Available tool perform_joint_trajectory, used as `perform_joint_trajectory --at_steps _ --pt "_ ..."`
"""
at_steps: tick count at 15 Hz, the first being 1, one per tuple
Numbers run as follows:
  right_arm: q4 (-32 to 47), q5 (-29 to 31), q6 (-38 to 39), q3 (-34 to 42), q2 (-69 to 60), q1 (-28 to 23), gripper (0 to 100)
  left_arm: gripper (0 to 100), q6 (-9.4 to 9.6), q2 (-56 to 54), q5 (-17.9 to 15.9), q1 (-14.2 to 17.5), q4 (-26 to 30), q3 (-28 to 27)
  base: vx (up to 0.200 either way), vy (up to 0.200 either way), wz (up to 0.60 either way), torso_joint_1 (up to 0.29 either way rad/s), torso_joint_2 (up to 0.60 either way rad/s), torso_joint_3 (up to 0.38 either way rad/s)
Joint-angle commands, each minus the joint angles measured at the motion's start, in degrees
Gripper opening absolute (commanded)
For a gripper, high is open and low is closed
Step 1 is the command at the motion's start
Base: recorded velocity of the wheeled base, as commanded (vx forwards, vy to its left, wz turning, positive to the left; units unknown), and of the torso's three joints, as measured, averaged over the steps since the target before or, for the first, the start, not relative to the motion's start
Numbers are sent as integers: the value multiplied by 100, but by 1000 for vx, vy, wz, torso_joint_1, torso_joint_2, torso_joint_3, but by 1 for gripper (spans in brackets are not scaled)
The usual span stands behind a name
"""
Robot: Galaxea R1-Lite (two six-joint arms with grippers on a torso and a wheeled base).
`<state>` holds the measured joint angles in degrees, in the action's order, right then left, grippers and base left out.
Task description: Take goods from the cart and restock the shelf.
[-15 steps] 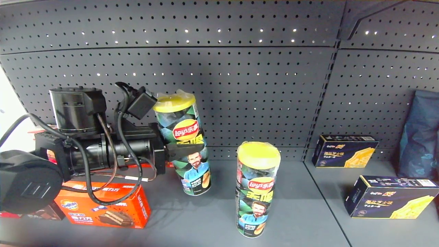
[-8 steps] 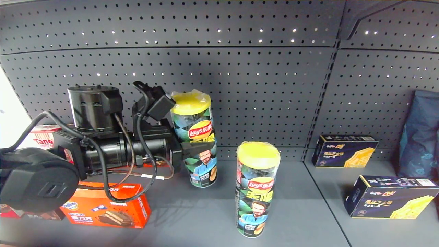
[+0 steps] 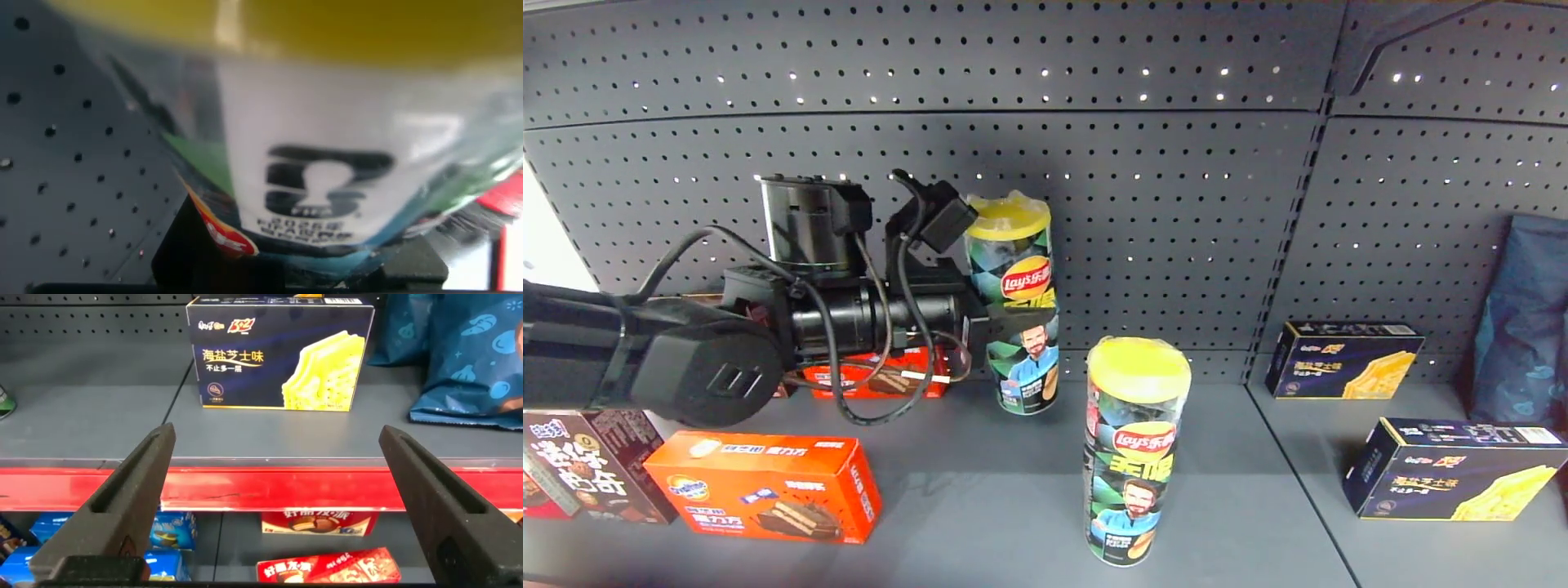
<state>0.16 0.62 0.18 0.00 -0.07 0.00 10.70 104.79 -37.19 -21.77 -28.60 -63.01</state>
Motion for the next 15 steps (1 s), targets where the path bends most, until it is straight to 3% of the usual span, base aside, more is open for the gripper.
perform_joint_trajectory --at_steps 1,6,8,9,15 --pt "-7 -1 -1 0 7 0 100 0 2 455 -7 -11 223 -361 0 0 0 0 0 0" --pt "2 -1 -1 0 7 0 100 0 81 1043 -60 -117 408 -827 0 0 0 0 0 0" --pt "2 -1 -1 0 7 0 100 0 81 1149 -754 -99 408 -879 0 0 0 0 0 0" --pt "2 -1 -1 0 7 0 100 0 81 1193 -904 -99 417 -932 0 0 0 0 0 0" --pt "2 -1 -1 0 7 0 100 0 81 1676 -904 -117 408 -1468 0 0 0 0 0 0"
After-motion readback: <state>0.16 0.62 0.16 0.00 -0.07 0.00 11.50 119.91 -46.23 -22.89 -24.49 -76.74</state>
